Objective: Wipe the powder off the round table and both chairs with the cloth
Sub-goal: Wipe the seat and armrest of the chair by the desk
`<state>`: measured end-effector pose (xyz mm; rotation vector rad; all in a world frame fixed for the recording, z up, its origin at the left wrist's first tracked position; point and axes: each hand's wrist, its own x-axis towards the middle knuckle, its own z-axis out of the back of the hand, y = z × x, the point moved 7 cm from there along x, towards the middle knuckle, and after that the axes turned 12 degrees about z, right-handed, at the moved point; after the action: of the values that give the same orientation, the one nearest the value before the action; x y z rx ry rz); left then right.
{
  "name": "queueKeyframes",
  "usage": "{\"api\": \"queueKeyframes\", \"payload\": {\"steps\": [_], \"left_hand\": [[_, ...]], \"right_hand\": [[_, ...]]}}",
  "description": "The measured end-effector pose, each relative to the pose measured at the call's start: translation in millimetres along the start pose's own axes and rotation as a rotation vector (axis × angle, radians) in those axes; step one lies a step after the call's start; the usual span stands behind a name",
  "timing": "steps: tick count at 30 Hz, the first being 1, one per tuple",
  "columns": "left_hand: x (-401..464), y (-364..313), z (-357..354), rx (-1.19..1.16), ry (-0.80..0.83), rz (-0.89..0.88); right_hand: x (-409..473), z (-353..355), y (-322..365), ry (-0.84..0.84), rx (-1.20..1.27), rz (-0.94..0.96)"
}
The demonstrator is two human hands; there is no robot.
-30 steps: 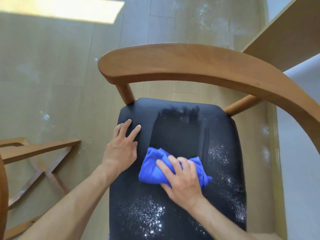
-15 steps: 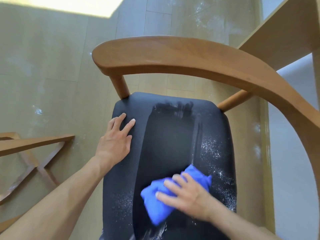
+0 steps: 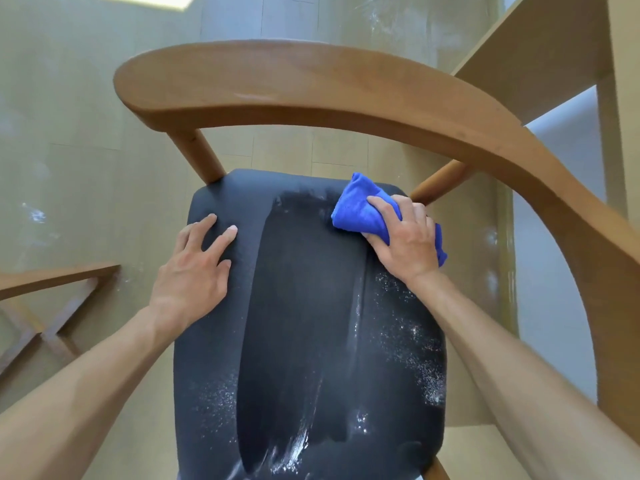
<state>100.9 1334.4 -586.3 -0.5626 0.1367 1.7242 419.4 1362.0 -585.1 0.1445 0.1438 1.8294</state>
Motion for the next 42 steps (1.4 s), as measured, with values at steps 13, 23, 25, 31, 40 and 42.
{"api": "queueKeyframes", "payload": {"steps": [13, 23, 25, 31, 40, 42], "left_hand": [[-7.2, -6.9, 1.5, 0.01, 0.017, 0.002], [-35.7, -43.4, -14.3, 0.186, -0.058, -0.246], [-37.7, -51.0, -23.4, 0.224, -0.036, -0.301], [-33.7, -49.2, -31.7, 0.207, -0.034, -0.324], [-32.8, -51.9, -28.5, 0.227, 0.03, -0.291], [-33.3, -52.7, -28.4, 0.238, 0.054, -0.282]], "right_hand": [[-198.1, -18.7, 149.9, 0.127, 0.098, 0.054], [-151.1, 26.3, 76.0, 0.114, 0.298, 0.056], [-112.3, 35.1, 19.0, 0.062, 0.189, -0.074], [-92.5, 10.9, -64.2, 0.09, 0.314, -0.419], [-213.5, 7.0, 4.4, 0.043, 0.226, -0.728], [-234.2, 6.8, 34.9, 0.053, 0.179, -0.83]]}}
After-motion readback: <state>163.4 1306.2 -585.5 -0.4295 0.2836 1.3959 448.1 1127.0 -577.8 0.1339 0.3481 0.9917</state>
